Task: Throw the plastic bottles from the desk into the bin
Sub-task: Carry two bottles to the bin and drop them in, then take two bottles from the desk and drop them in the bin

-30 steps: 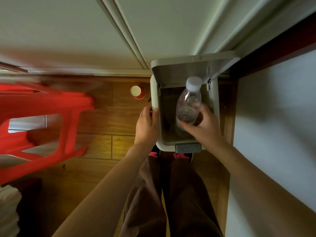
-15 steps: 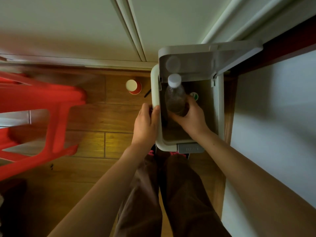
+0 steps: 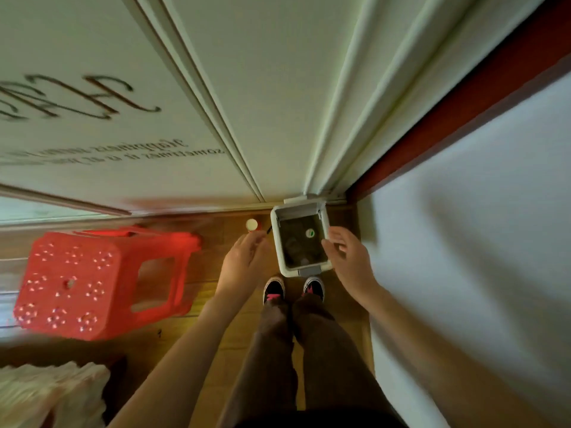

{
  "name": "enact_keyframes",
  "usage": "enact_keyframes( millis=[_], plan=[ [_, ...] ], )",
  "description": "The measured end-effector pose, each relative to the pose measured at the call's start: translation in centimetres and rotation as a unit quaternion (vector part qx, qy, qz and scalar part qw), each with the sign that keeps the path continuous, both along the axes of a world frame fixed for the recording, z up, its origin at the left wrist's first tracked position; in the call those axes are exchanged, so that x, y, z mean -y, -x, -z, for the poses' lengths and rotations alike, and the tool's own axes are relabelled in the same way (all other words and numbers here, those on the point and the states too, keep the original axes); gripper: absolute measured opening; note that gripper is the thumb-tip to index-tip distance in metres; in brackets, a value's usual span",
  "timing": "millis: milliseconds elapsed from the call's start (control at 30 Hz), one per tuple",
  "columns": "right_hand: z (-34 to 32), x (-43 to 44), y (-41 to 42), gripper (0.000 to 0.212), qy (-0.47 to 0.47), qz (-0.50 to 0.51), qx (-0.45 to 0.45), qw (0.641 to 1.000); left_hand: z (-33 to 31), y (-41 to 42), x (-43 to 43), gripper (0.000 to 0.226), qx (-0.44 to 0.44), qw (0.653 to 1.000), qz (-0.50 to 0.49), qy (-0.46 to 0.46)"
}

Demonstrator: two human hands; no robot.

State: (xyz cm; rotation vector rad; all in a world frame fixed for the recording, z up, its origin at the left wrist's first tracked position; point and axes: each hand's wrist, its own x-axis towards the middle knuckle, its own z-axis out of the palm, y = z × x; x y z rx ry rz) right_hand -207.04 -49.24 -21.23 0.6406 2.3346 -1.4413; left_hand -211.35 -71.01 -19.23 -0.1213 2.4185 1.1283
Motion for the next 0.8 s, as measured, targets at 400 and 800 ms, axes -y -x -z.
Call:
enact_keyframes(
  millis=[400, 800],
  plan=[
    [-22.4, -2.2, -8.8, 0.017, 0.023, 0.030, -0.075, 0.996, -20.6, -9.0, 2.1, 0.018, -0.077, 0.996, 0.006, -0.048],
    [-21.7, -1.9, -15.0, 0.024, -0.038, 0.164, -0.056, 0.984, -20.6, -8.1, 3.4, 0.022, -0.025, 0.995, 0.091, -0.037]
  ],
)
